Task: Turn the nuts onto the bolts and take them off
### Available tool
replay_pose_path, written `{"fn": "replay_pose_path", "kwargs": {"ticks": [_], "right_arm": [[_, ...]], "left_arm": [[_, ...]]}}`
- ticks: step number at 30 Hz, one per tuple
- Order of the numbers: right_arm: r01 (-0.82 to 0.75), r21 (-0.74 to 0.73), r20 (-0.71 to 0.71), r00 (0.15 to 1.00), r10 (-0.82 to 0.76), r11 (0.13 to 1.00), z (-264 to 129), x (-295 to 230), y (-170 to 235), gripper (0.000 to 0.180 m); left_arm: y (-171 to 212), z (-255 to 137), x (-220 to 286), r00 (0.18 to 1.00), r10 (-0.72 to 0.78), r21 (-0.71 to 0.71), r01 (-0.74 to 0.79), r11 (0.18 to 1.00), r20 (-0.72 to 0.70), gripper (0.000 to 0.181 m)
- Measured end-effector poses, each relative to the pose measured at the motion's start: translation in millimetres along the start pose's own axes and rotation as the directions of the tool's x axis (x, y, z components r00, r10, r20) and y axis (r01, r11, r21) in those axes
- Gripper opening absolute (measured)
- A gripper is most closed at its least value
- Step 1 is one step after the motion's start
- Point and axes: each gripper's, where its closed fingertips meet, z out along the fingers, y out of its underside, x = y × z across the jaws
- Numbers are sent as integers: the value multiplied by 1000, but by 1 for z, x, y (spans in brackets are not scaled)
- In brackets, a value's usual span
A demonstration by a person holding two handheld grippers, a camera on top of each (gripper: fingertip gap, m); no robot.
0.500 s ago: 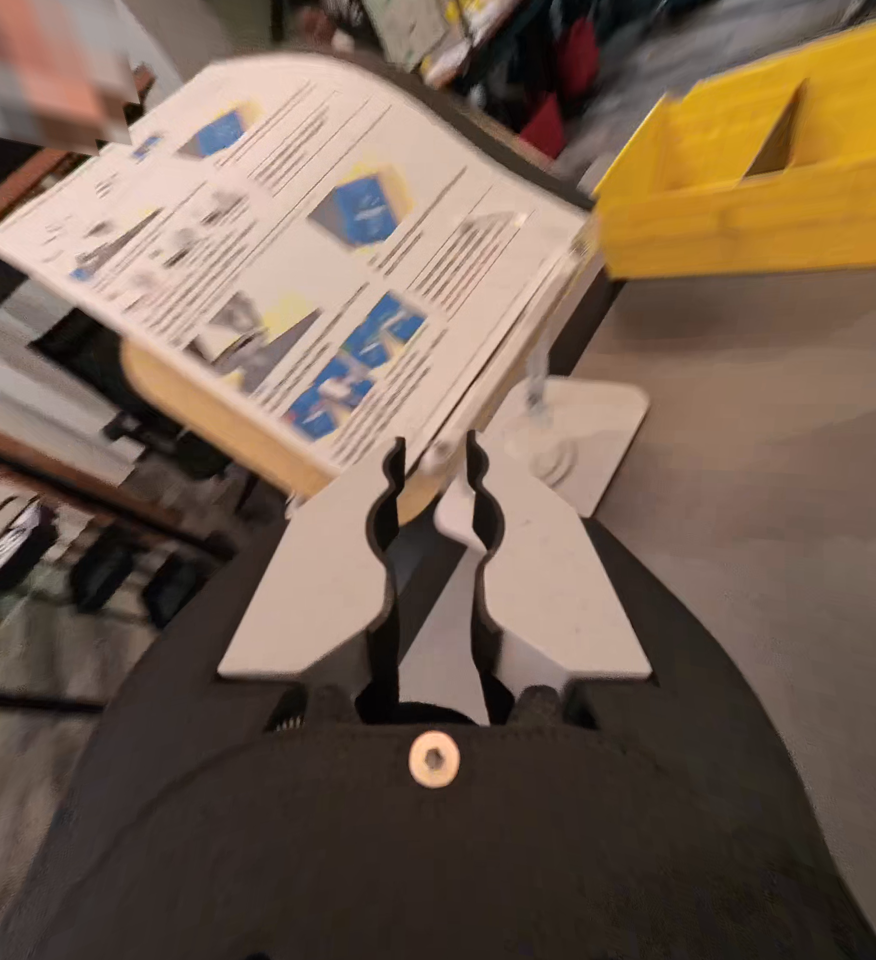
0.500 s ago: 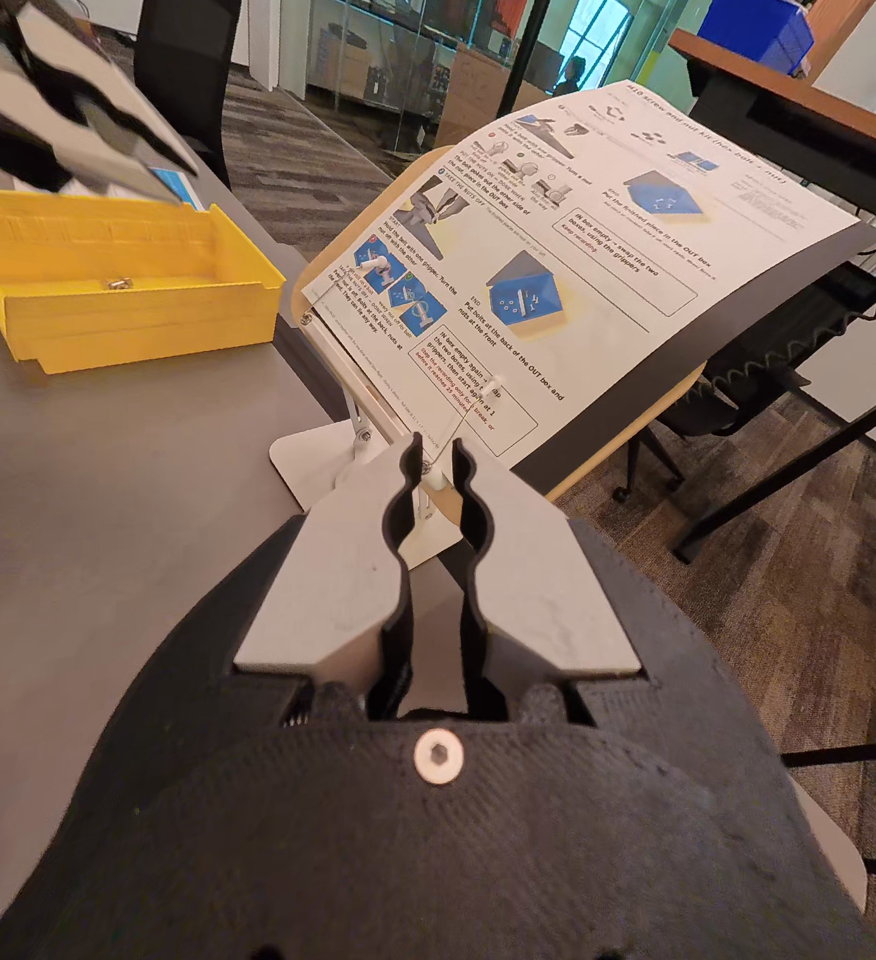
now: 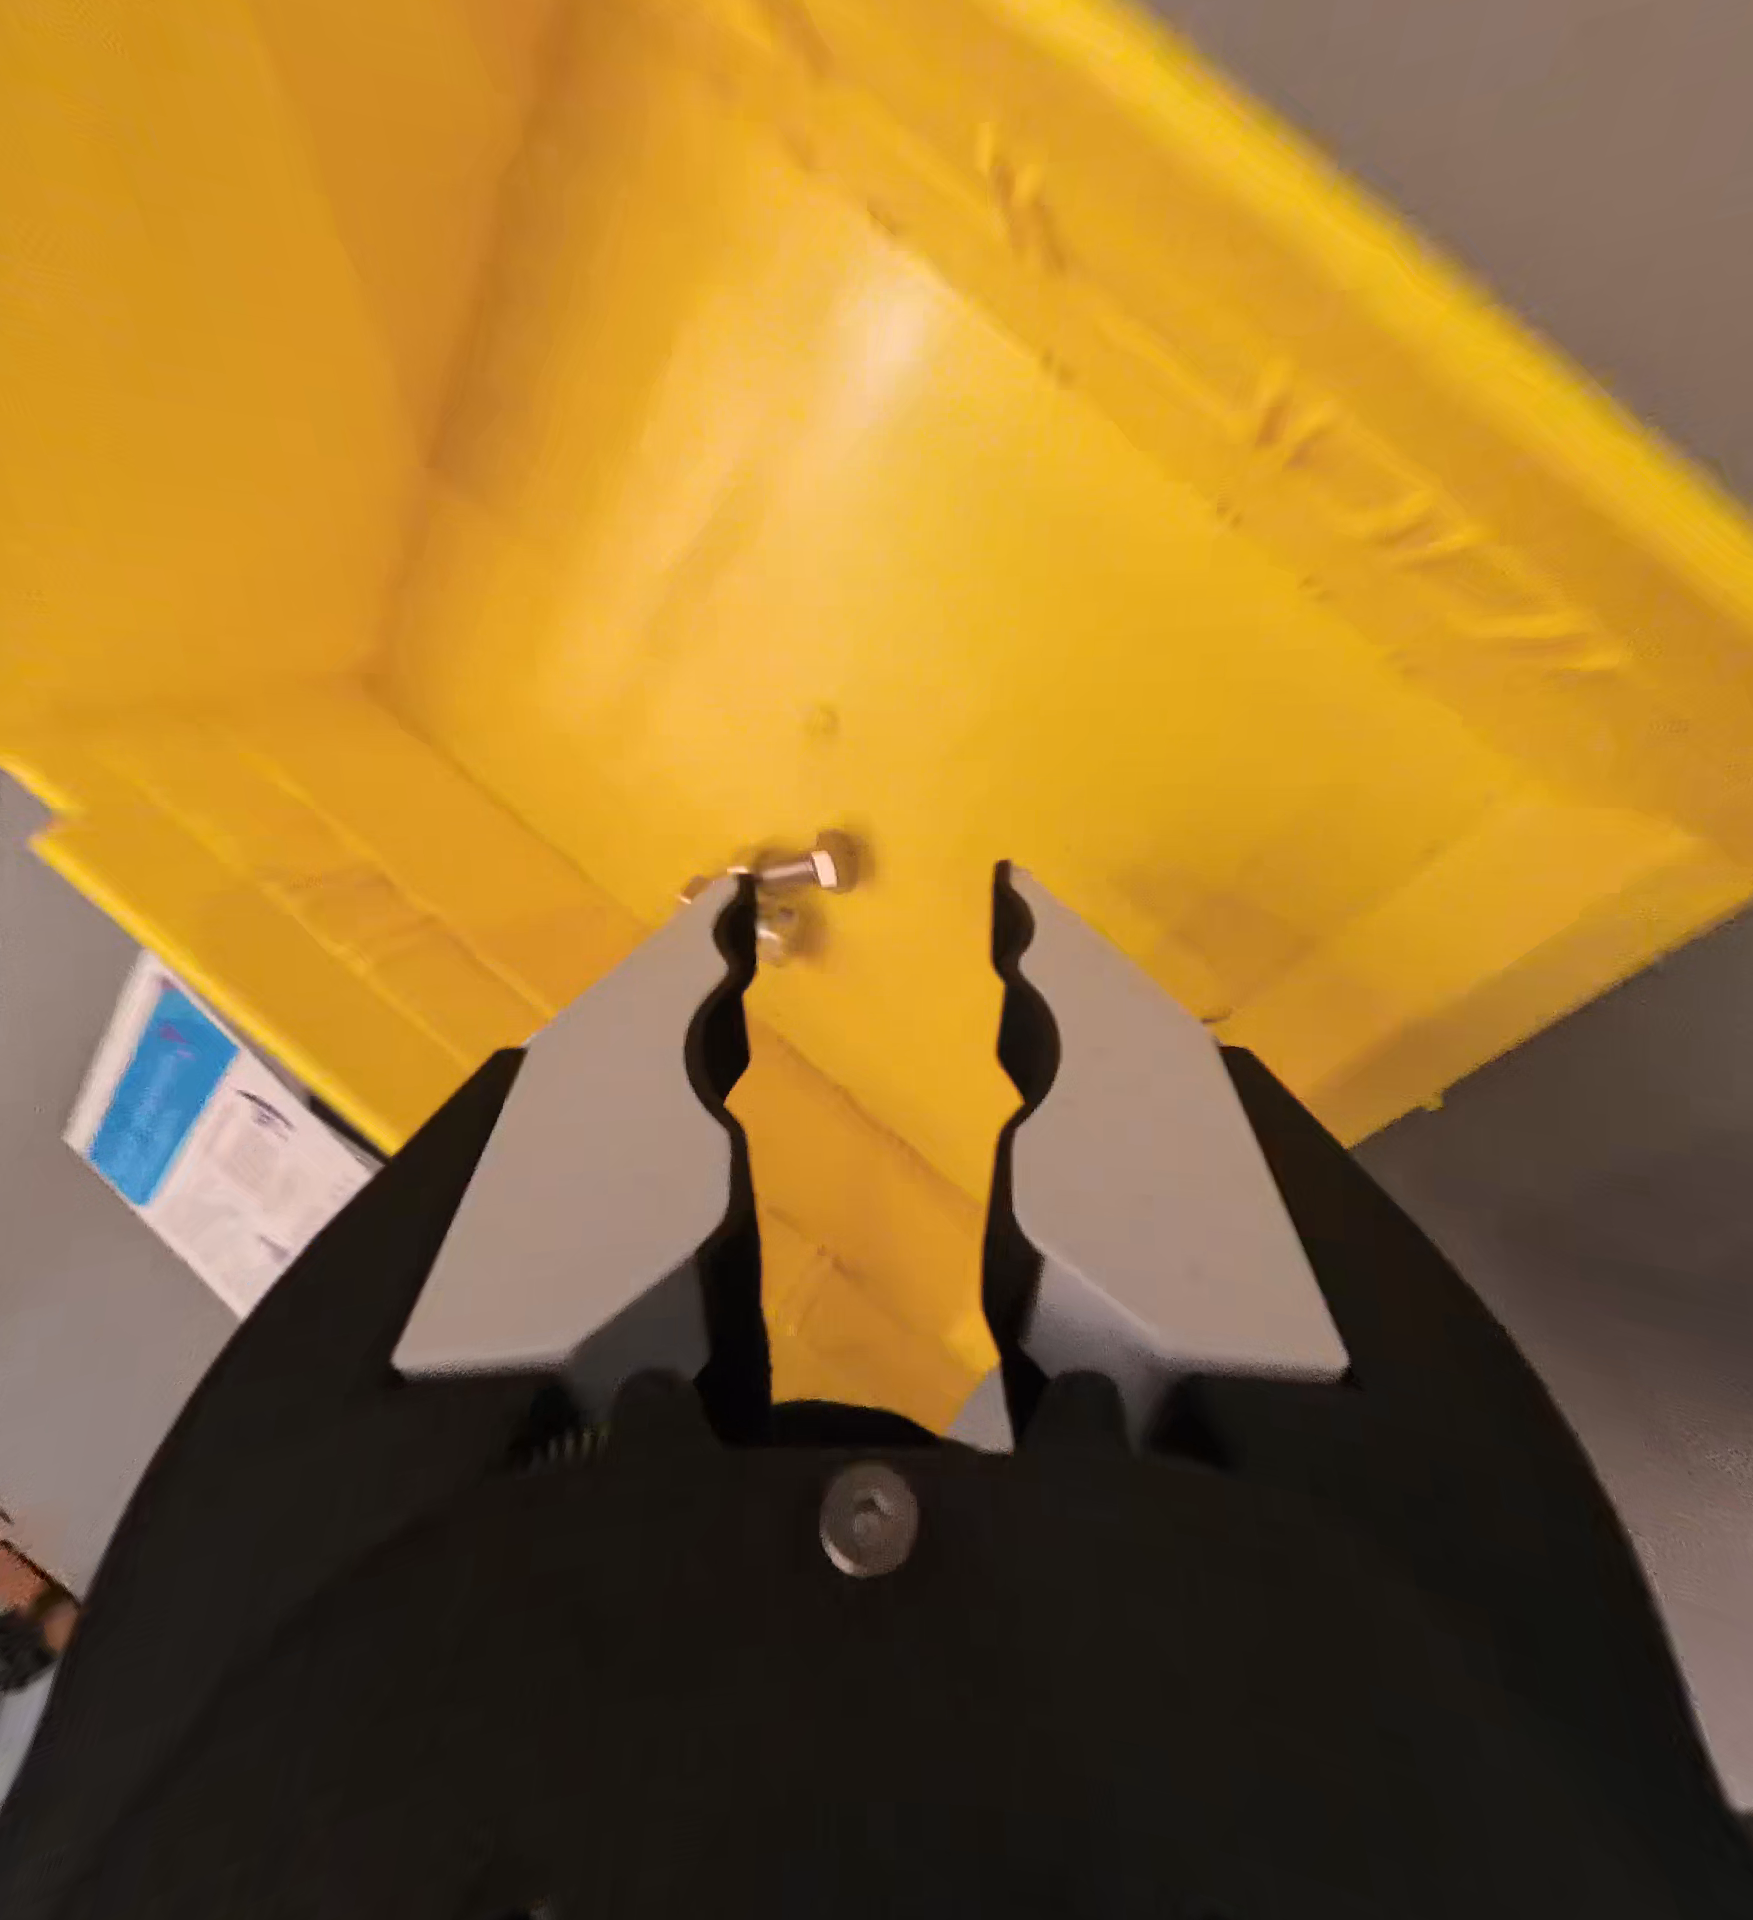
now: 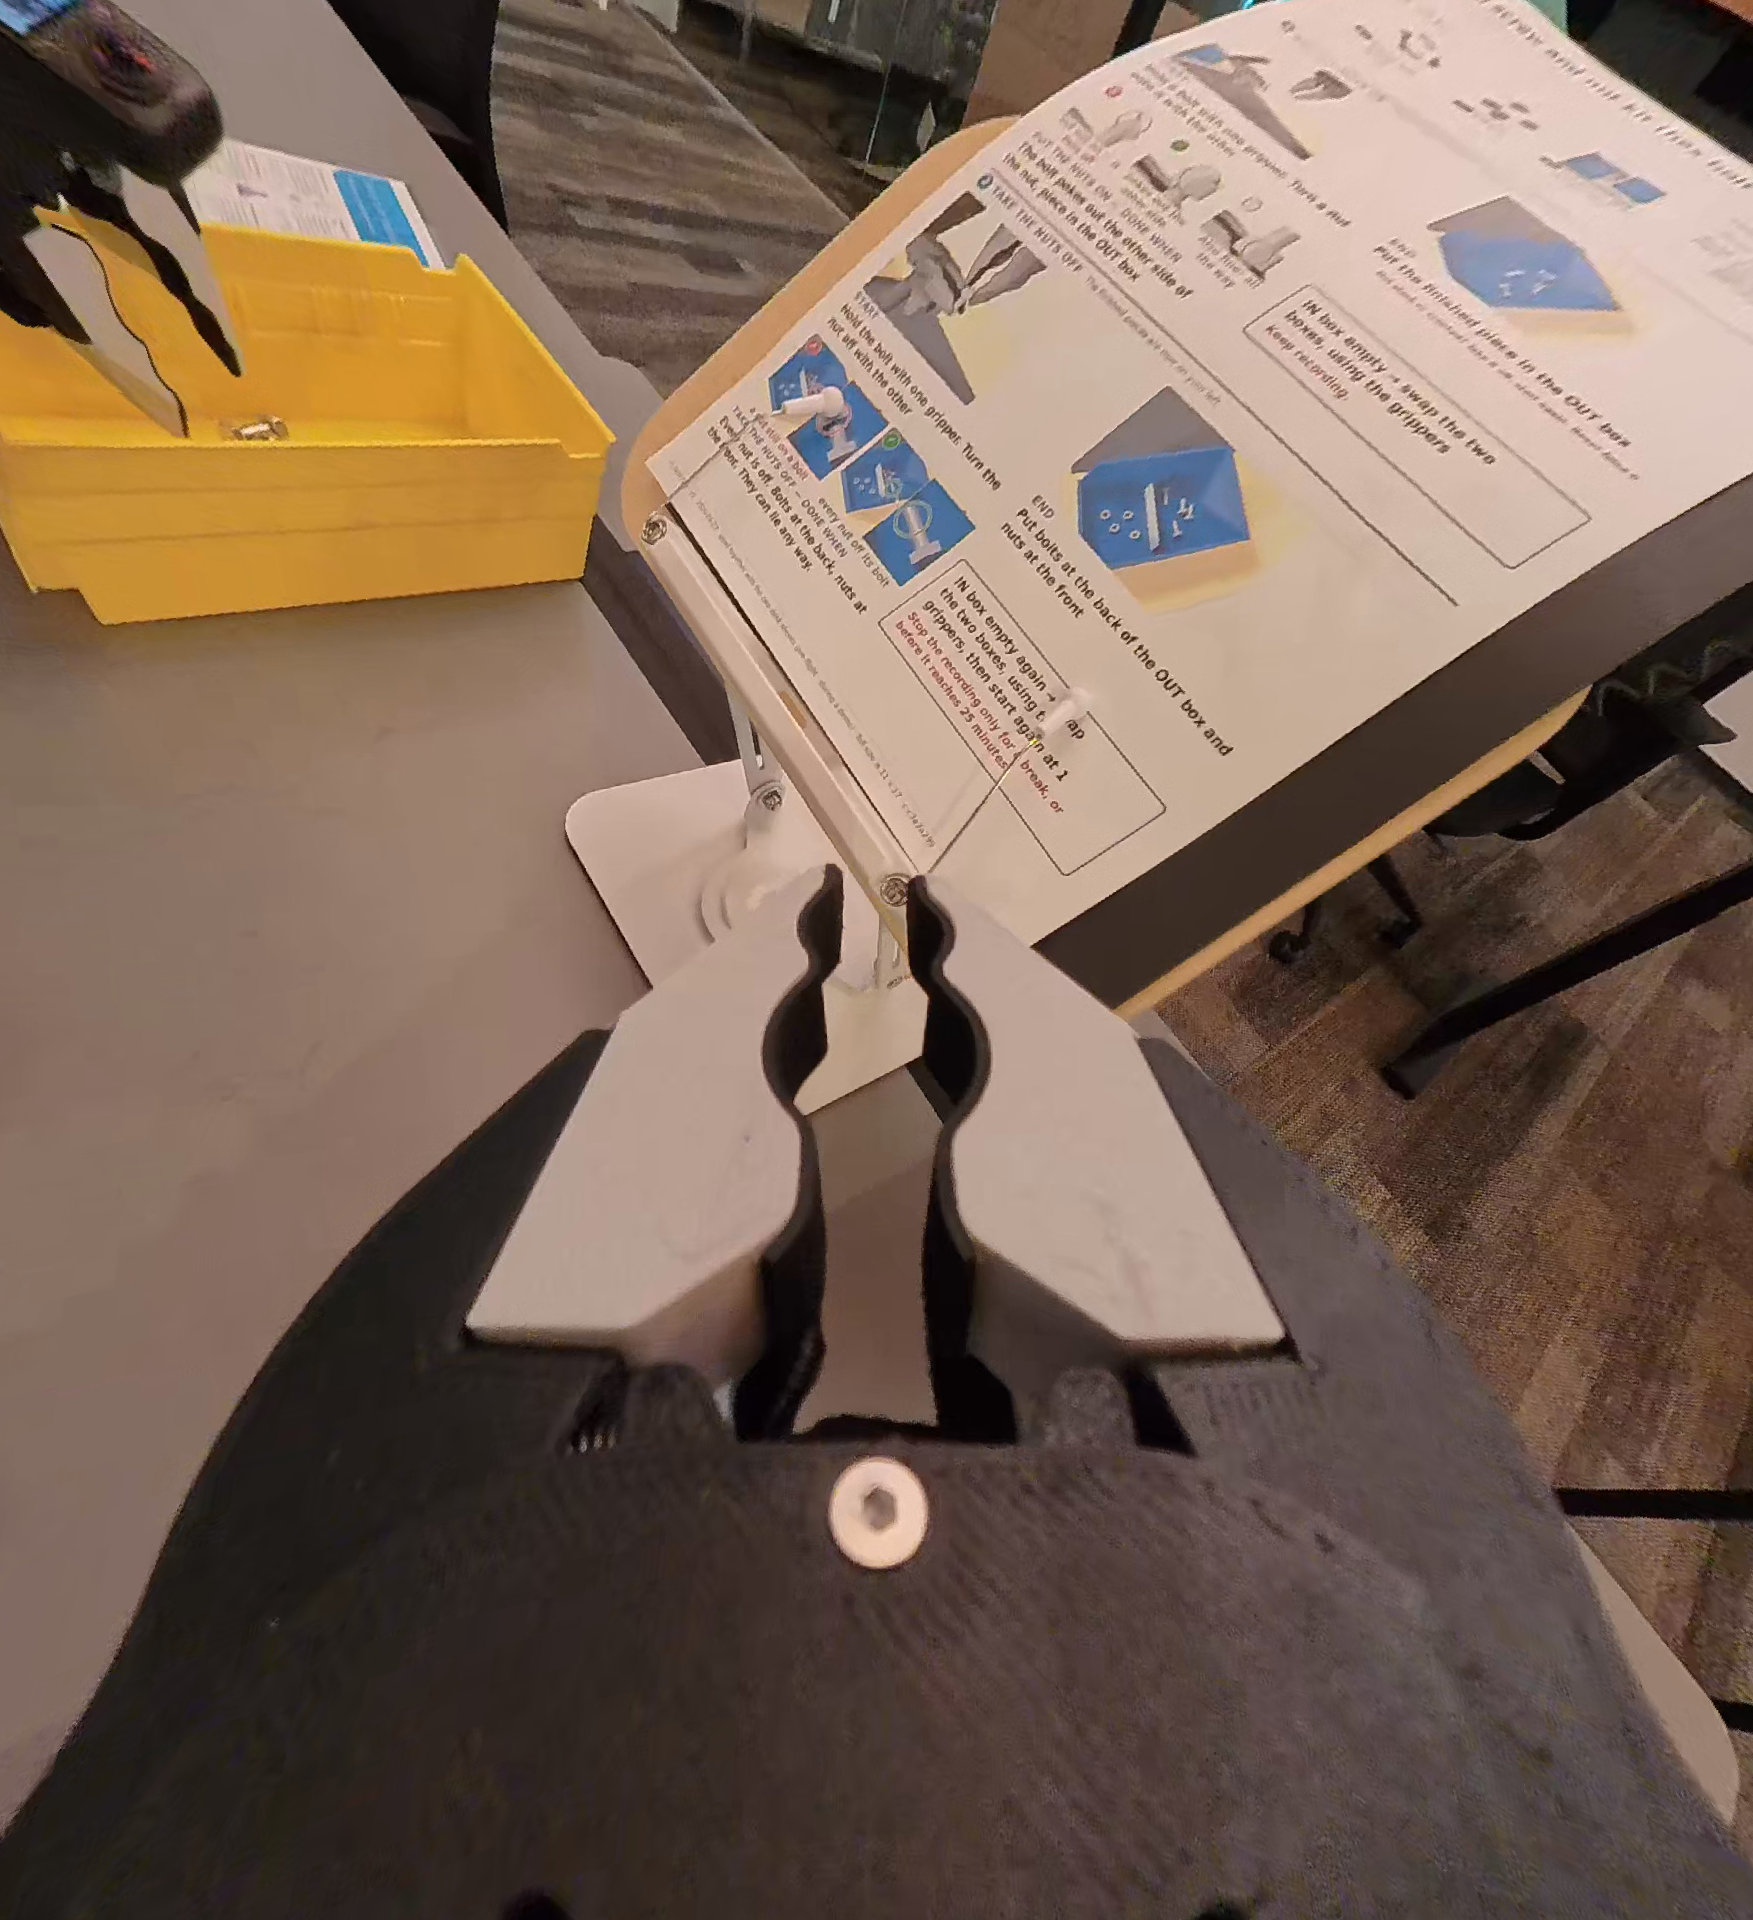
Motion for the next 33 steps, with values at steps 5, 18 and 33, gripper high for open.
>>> {"fn": "replay_pose_path", "kwargs": {"ticks": [5,18,33], "right_arm": [[26,-29,8,1000,-26,999,8,-4,4,10],[45,-49,23,999,-44,998,15,-9,5,10],[50,-57,40,998,-48,997,21,-12,8,10]], "left_arm": [[24,32,-6,998,-62,-130,58,990,-24,53],[31,64,-23,994,-110,-203,102,974,-29,45],[28,71,-27,995,-97,-192,89,977,-31,17]]}}
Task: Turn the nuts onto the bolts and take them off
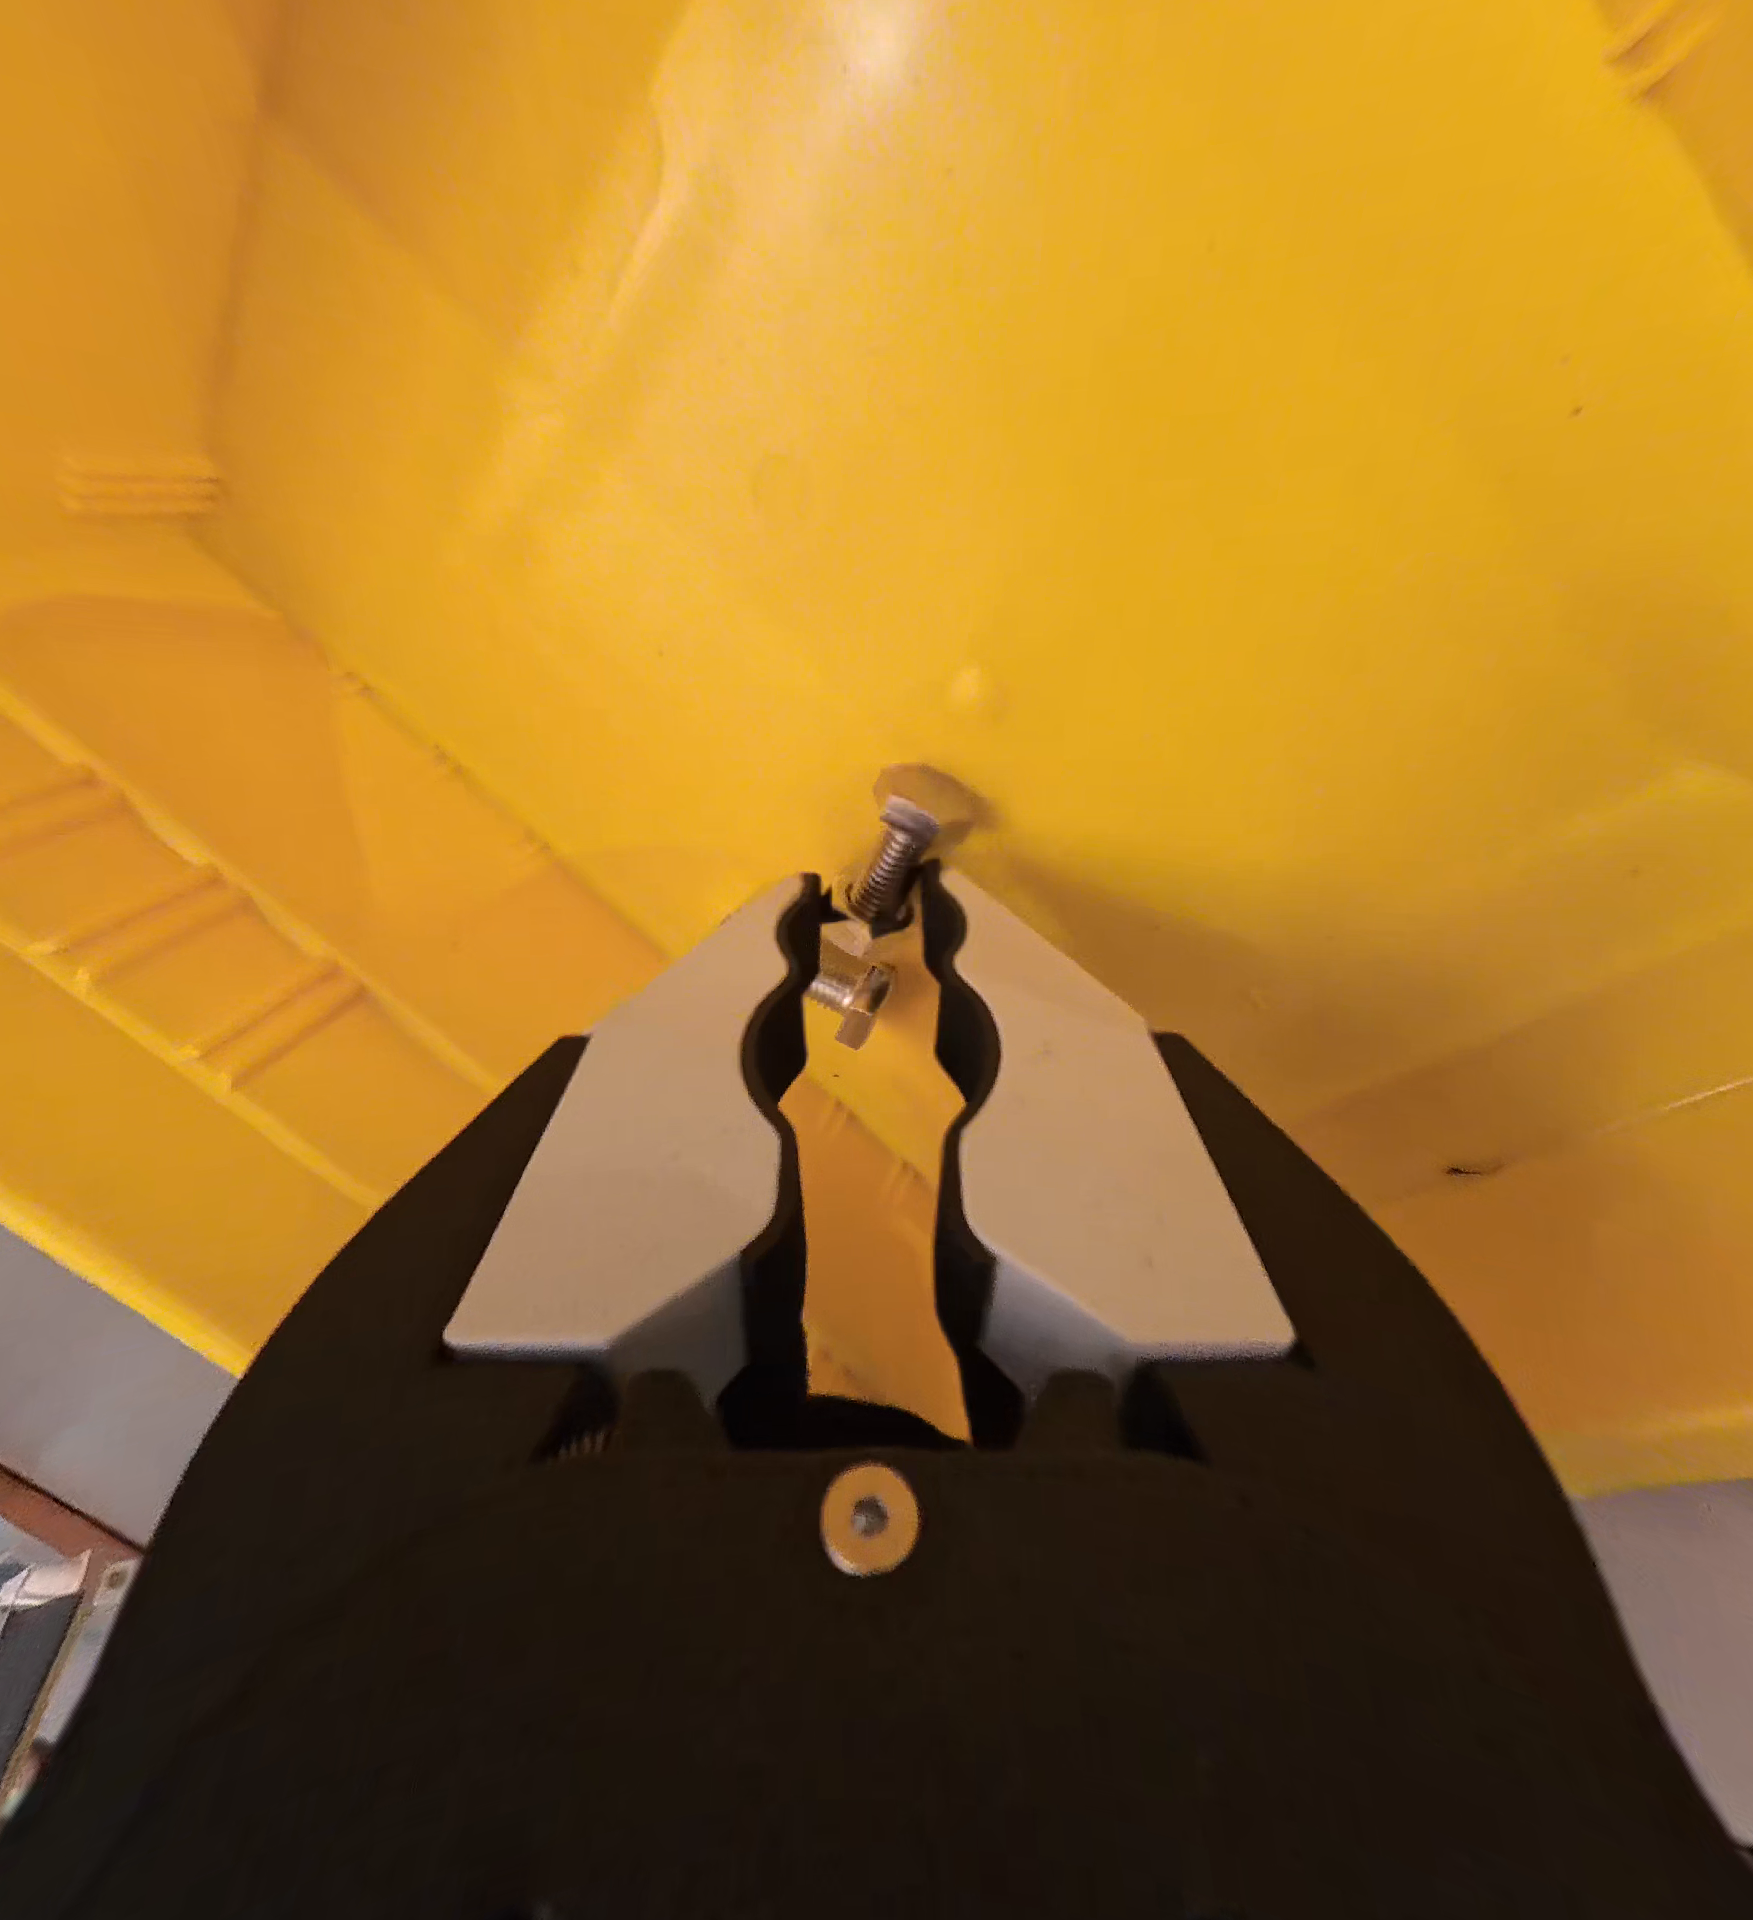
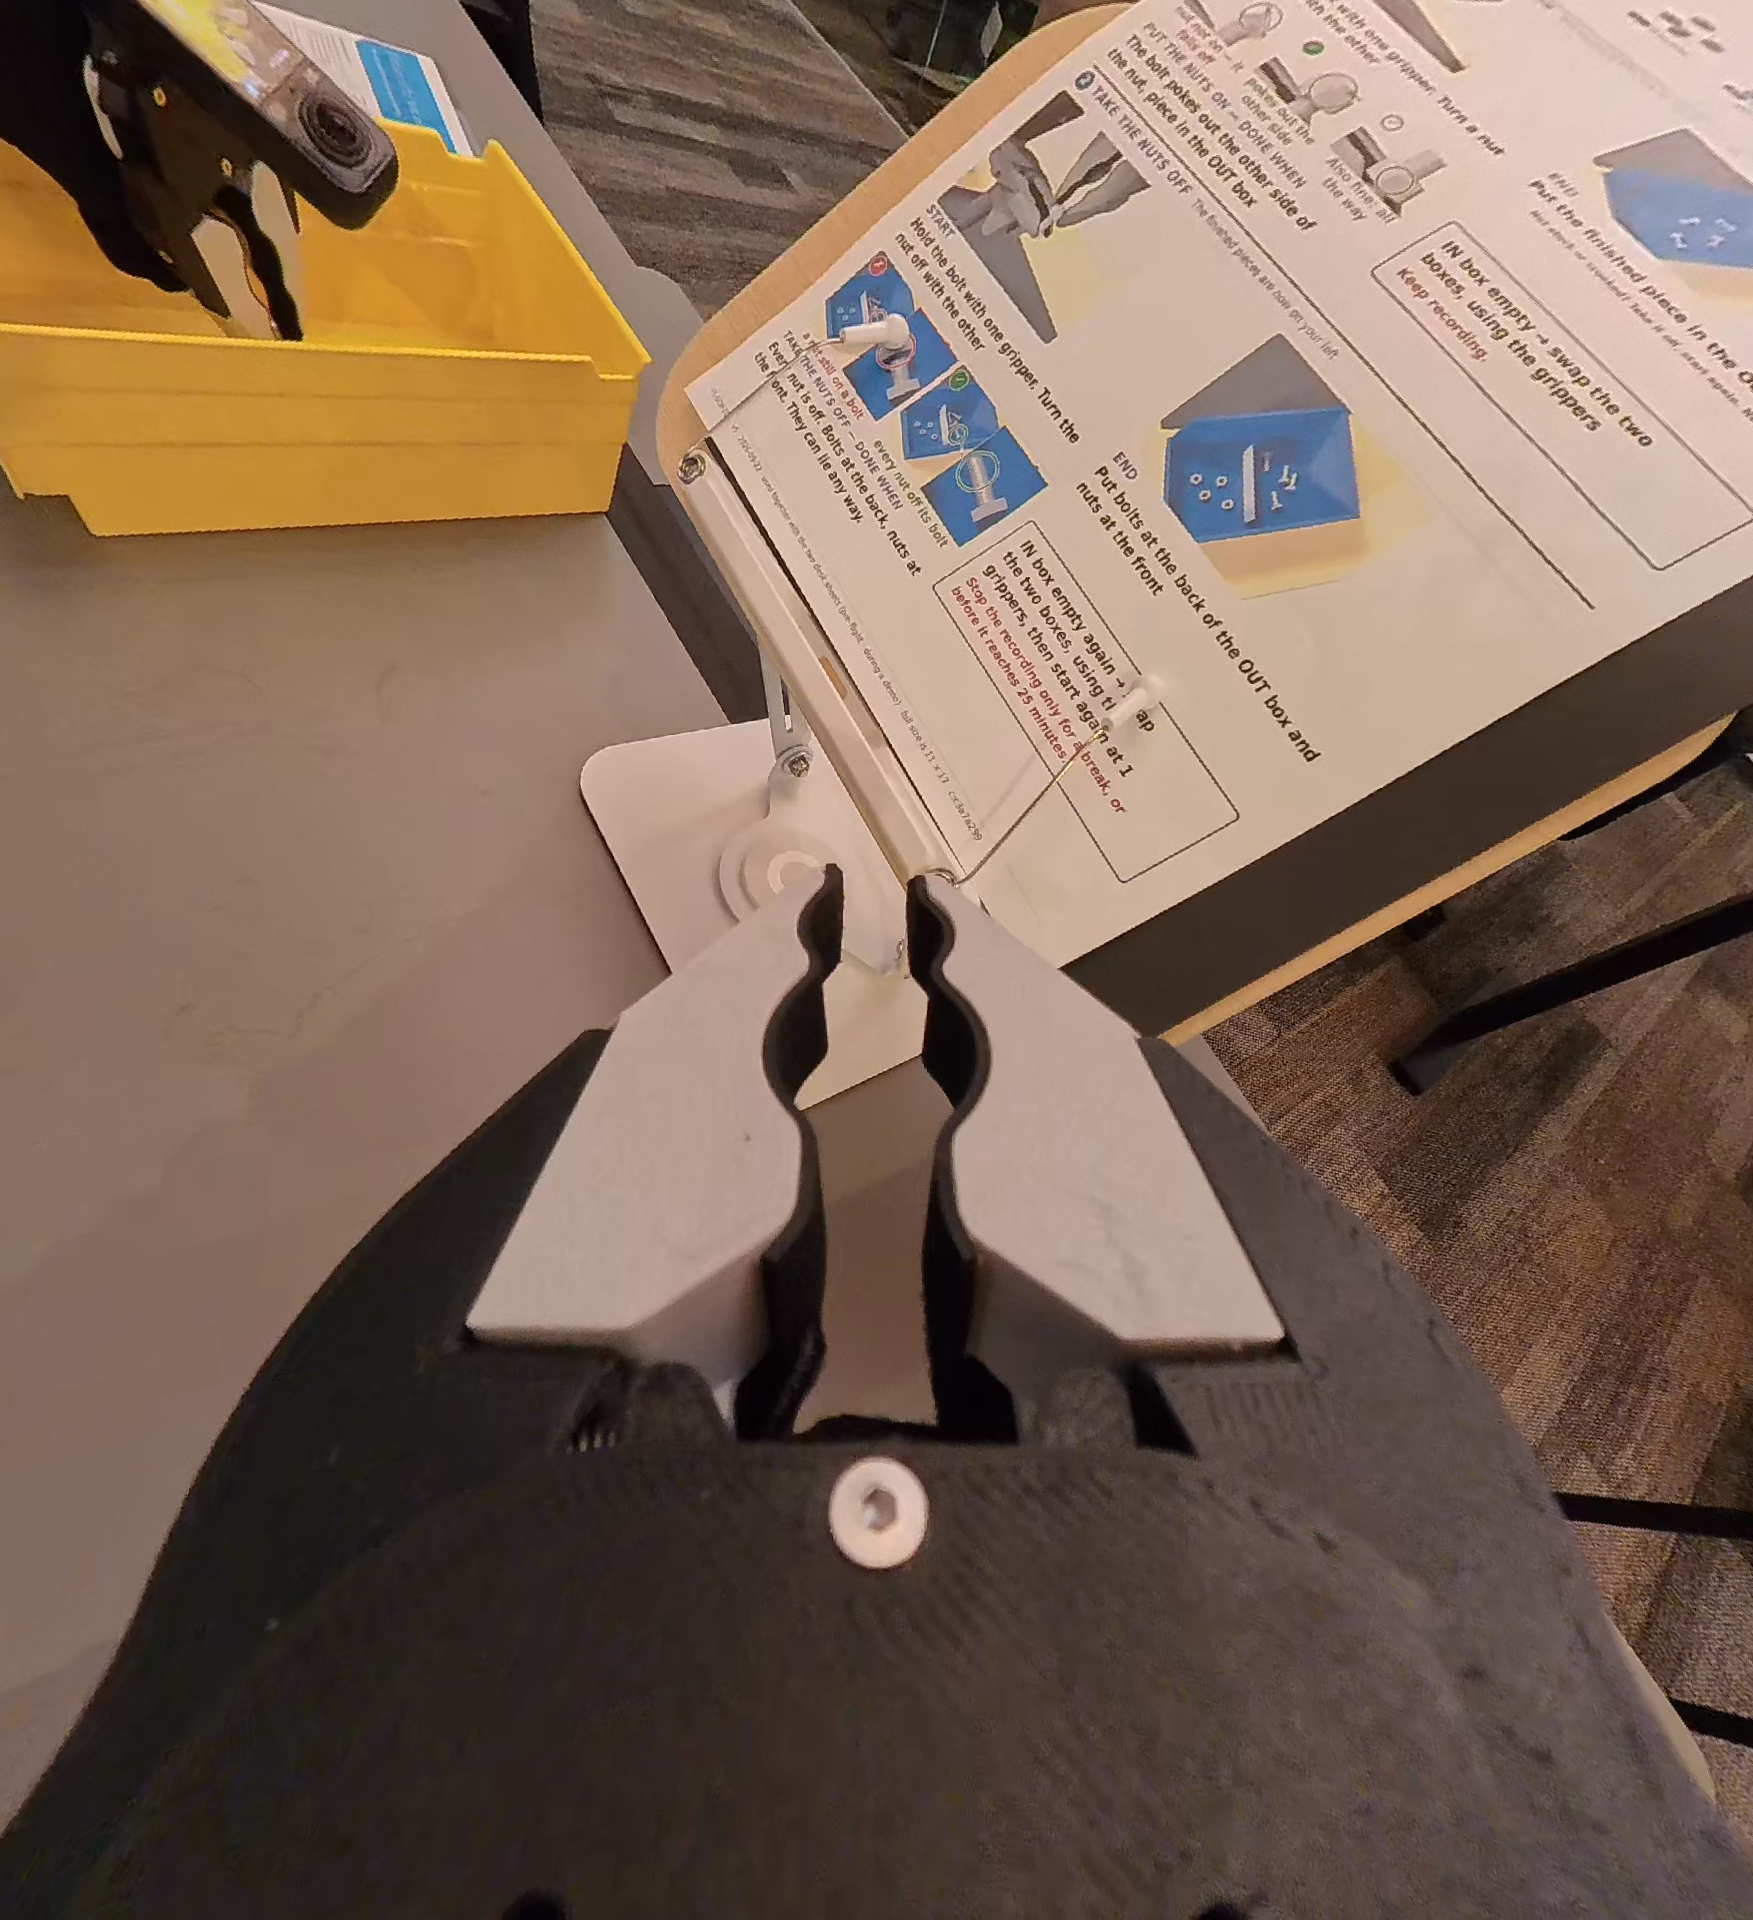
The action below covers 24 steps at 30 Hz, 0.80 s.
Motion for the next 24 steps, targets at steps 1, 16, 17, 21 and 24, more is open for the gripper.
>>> {"fn": "replay_pose_path", "kwargs": {"ticks": [1,16,17,21,24], "right_arm": [[0,0,0,1000,0,1000,0,0,0,10],[13,31,13,1000,-14,999,2,-4,-7,11],[23,38,20,1000,-24,999,3,-7,-10,11],[81,89,38,996,-85,993,9,-22,-28,17],[134,157,47,989,-143,978,17,-37,-47,29]], "left_arm": [[-1,0,1,1000,5,5,-5,1000,-5,14],[-21,-26,-8,997,-30,224,14,974,68,11],[-25,-36,-10,996,-48,264,26,964,75,11],[-37,-92,-17,982,-91,385,20,923,165,11],[-62,-151,-2,981,-107,550,2,835,160,11]]}}
